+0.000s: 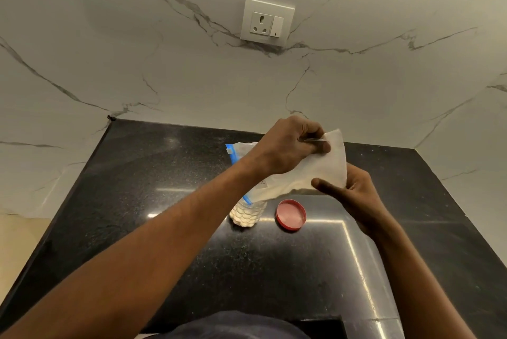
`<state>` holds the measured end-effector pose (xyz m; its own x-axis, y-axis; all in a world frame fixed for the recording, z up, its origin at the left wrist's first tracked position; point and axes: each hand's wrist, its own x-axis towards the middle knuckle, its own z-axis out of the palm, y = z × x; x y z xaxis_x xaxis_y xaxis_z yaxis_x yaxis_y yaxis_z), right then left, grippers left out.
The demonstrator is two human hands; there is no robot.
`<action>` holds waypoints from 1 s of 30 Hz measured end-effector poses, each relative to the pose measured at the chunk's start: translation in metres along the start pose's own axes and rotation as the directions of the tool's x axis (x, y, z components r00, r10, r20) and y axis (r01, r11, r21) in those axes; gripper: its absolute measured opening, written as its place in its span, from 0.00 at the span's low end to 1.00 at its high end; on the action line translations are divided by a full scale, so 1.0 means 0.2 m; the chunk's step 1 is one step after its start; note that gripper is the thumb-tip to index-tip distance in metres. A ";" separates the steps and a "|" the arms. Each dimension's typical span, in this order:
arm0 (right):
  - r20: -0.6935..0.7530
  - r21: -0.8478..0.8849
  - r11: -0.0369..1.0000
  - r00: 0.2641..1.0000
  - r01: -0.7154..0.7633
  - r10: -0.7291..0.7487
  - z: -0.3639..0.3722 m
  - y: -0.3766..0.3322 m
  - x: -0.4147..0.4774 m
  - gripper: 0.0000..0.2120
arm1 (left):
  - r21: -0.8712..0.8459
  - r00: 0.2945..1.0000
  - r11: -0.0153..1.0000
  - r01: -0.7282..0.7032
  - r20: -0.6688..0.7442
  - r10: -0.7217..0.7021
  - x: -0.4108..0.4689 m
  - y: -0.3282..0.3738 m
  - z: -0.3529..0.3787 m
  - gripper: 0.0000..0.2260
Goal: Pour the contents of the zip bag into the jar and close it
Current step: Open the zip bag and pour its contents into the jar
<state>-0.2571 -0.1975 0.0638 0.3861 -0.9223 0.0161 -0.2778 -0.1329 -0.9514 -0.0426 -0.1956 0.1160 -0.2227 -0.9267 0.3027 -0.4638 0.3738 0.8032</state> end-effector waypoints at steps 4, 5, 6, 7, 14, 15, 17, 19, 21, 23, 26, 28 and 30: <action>-0.181 0.091 0.995 0.983 0.039 -0.022 0.05 0.01 -0.01 0.16 | 0.018 0.999 1.000 -0.019 -0.049 0.020 -0.04 -0.02 -0.02 0.10; -0.204 0.094 0.994 0.979 0.050 -0.030 0.06 0.01 -0.01 0.11 | 0.040 0.993 0.999 -0.024 -0.114 0.028 -0.07 -0.04 -0.04 0.13; -0.223 0.095 0.994 0.974 0.056 -0.033 0.07 0.01 -0.02 0.09 | 0.059 0.978 0.998 -0.013 -0.205 0.025 -0.11 -0.06 -0.06 0.17; -0.240 0.102 0.993 0.970 0.057 -0.031 0.07 0.02 -0.02 0.09 | 0.061 0.949 0.998 0.028 -0.314 -0.007 -0.17 -0.09 -0.09 0.21; -0.275 0.160 0.985 0.961 0.060 -0.014 0.11 -0.02 -0.03 0.07 | -0.423 0.761 0.779 0.463 -0.260 -0.594 -0.58 -0.35 -0.14 0.28; -0.276 0.144 0.987 0.961 0.067 -0.025 0.11 -0.02 -0.03 0.07 | -0.404 0.778 0.769 0.495 -0.189 -0.600 -0.60 -0.38 -0.12 0.23; -0.269 0.103 0.991 0.962 0.083 -0.053 0.12 -0.03 -0.03 0.09 | -0.344 0.808 0.792 0.504 -0.137 -0.573 -0.61 -0.42 -0.09 0.15; -0.261 0.053 0.994 0.962 0.095 -0.078 0.12 -0.04 -0.02 0.10 | -0.315 0.821 0.816 0.484 -0.158 -0.548 -0.60 -0.45 -0.06 0.10; -0.267 0.033 0.993 0.959 0.109 -0.096 0.12 -0.06 -0.02 0.09 | -0.297 0.824 0.827 0.476 -0.177 -0.538 -0.59 -0.46 -0.05 0.09; -0.265 0.014 0.992 0.957 0.122 -0.114 0.11 -0.07 -0.03 0.09 | -0.290 0.821 0.830 0.477 -0.192 -0.538 -0.58 -0.47 -0.05 0.08; -0.280 0.001 0.991 0.952 0.132 -0.126 0.12 -0.09 -0.04 0.10 | -0.304 0.823 0.828 0.472 -0.184 -0.537 -0.57 -0.47 -0.04 0.07; -0.282 -0.021 0.991 0.950 0.133 -0.134 0.13 -0.09 -0.04 0.10 | -0.320 0.828 0.827 0.463 -0.178 -0.532 -0.56 -0.48 -0.03 0.07; -0.295 -0.032 0.989 0.944 0.142 -0.145 0.13 -0.10 -0.04 0.09 | -0.337 0.830 0.824 0.455 -0.174 -0.529 -0.56 -0.48 -0.02 0.07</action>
<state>-0.2320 -0.1782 0.0750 0.1450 -0.9588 0.2442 -0.2478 -0.2742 -0.9292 0.0306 -0.1281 0.0077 0.2097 -0.9741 -0.0847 -0.1942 -0.1264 0.9728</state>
